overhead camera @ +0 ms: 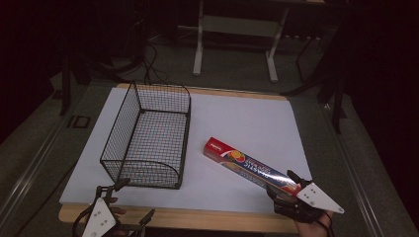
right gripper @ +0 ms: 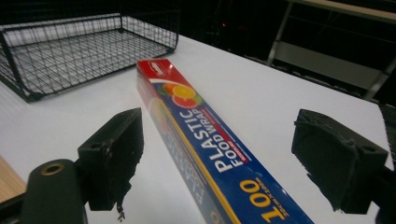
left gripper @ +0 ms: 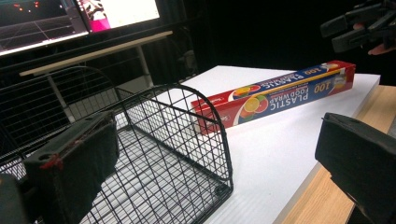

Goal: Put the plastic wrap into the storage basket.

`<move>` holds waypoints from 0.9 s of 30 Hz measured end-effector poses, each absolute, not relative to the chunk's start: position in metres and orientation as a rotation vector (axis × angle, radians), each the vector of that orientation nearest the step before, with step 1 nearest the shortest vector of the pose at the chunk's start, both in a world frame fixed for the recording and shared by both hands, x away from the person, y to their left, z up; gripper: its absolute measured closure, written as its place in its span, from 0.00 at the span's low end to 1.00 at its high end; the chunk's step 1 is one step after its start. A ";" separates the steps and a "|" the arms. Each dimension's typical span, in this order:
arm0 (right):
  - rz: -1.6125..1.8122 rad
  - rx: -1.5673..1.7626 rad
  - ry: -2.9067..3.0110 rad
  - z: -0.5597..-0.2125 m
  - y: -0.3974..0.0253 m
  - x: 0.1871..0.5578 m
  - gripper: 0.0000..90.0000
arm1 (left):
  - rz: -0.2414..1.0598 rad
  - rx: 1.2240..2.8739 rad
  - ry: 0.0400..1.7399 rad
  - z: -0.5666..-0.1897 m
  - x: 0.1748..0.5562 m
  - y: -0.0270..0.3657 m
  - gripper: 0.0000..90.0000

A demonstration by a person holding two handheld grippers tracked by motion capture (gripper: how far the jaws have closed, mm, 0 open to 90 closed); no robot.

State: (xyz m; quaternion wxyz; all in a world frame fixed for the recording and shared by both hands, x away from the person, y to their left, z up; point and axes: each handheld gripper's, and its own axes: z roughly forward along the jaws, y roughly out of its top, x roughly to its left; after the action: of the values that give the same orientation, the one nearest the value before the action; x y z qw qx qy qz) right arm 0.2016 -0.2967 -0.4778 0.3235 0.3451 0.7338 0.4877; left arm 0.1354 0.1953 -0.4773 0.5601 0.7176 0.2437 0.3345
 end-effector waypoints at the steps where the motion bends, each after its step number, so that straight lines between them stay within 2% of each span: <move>1: 1.280 0.905 1.925 -0.478 -0.297 0.202 0.19 | 0.787 1.693 0.574 -0.477 0.136 0.195 0.00; 12: 1.340 0.881 1.942 -0.475 -0.295 0.204 0.15 | 0.777 1.702 0.581 -0.478 0.138 0.195 0.00; 27: 1.247 0.841 2.117 -0.473 -0.284 0.233 0.15 | 0.783 1.701 0.597 -0.479 0.139 0.196 0.00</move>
State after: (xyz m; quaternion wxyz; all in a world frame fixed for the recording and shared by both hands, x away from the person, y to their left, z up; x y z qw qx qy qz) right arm 0.2331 -0.2844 -0.4735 0.2691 0.3119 0.7852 0.4623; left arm 0.1385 0.1957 -0.4787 0.5547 0.7202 0.2525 0.3314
